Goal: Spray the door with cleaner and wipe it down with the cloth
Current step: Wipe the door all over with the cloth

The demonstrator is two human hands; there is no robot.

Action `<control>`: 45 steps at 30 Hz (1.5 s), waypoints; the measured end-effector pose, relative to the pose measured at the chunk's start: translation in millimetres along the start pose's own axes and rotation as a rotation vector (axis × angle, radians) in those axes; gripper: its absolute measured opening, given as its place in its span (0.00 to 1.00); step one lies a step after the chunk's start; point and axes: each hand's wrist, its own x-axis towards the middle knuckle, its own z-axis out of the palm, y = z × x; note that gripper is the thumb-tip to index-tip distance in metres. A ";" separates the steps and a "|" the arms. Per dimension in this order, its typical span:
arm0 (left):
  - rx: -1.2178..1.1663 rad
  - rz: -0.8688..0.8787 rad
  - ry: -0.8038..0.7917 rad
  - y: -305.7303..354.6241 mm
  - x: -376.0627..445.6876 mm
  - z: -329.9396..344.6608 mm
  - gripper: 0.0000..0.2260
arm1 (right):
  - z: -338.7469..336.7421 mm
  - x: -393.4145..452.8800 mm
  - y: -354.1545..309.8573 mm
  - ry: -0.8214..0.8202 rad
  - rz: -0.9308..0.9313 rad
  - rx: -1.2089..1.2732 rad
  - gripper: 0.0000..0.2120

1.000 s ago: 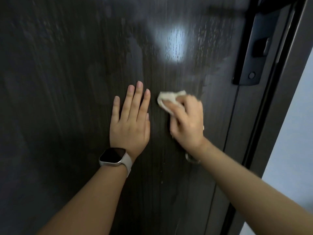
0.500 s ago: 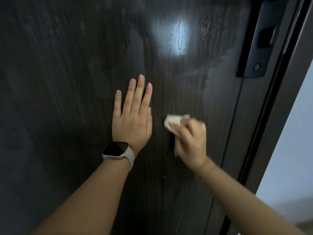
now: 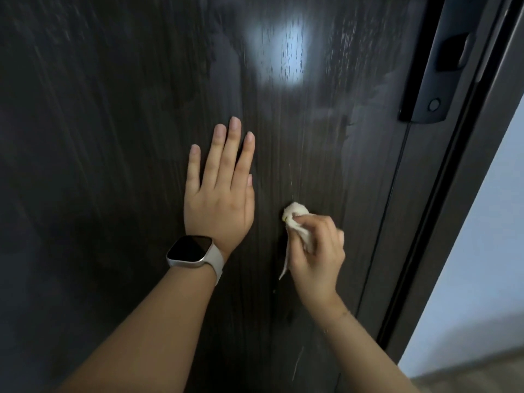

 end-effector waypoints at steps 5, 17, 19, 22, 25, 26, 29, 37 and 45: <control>0.001 -0.010 -0.004 -0.5 0.9 -1.0 0.23 | 0.7 17.9 -28.5 -0.014 0.098 0.090 0.17; -0.010 -0.011 0.008 -0.9 2.7 -0.9 0.22 | 26.5 46.4 -43.9 0.258 0.077 0.201 0.03; -0.003 -0.012 0.008 -0.2 2.3 -0.8 0.22 | 25.6 44.5 -36.6 0.253 0.038 0.189 0.02; -0.005 -0.009 0.006 -0.5 2.4 -0.9 0.22 | 21.1 19.6 -27.5 0.255 0.092 0.194 0.04; -0.001 -0.007 0.008 -0.6 1.7 -1.2 0.22 | 21.3 32.3 -34.9 0.269 0.119 0.232 0.05; -0.003 -0.004 0.010 -0.6 1.6 -0.7 0.22 | 22.5 46.8 -38.9 0.286 0.101 0.236 0.05; -0.010 -0.003 0.014 -1.1 2.7 -1.0 0.22 | 23.6 69.4 -43.6 0.290 0.052 0.212 0.04; -0.028 0.000 0.011 -0.9 0.4 -0.5 0.22 | 11.4 48.3 -32.4 0.217 0.137 0.165 0.06; -0.029 -0.005 0.008 -1.2 0.8 -0.4 0.23 | 0.2 21.6 -24.6 0.124 0.227 0.175 0.07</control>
